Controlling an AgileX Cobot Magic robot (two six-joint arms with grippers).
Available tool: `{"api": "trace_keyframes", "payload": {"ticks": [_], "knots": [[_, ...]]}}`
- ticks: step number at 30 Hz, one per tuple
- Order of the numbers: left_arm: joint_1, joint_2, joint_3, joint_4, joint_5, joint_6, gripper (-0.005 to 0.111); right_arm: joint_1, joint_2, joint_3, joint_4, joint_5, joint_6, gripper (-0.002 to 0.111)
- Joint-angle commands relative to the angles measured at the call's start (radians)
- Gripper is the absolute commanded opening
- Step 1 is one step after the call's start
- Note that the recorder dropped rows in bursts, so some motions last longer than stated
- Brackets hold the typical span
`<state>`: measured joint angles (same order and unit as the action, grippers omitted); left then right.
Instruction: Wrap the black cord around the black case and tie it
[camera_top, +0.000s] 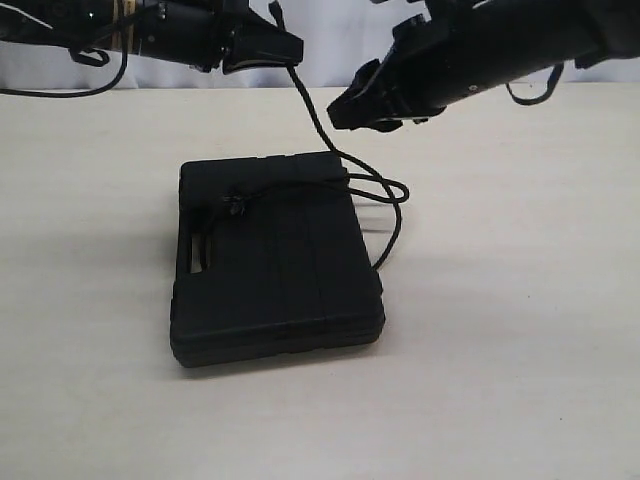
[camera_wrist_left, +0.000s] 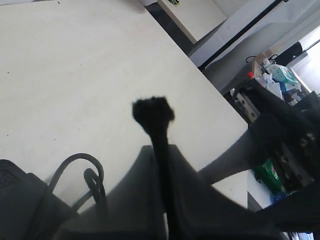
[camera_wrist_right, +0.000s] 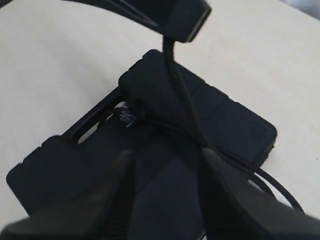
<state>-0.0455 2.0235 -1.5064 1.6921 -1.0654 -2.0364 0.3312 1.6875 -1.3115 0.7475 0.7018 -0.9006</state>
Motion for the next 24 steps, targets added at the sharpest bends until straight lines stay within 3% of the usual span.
{"api": "trace_keyframes", "payload": {"ticks": [1,7,17,19,22,24], "knots": [[-0.002,-0.008,-0.009,0.033,-0.019,0.006,0.0,-0.002,0.09,-0.094,0.06,0.092,-0.239,0.038],[-0.002,-0.008,-0.009,0.052,-0.017,0.006,0.0,-0.002,0.108,-0.087,0.107,0.029,-0.515,0.038],[-0.002,-0.008,-0.009,0.052,-0.017,0.018,0.0,-0.002,0.218,-0.096,0.222,-0.035,-0.659,0.037],[-0.002,-0.008,-0.009,0.052,-0.017,0.021,0.0,-0.002,0.225,-0.096,0.242,-0.049,-0.659,0.031],[-0.002,-0.008,-0.009,0.052,-0.017,0.028,0.0,-0.002,0.234,-0.096,0.258,-0.049,-0.659,0.006],[-0.002,-0.008,-0.009,0.052,-0.015,0.028,0.0,-0.002,0.234,-0.096,0.262,-0.049,-0.653,0.004]]}}
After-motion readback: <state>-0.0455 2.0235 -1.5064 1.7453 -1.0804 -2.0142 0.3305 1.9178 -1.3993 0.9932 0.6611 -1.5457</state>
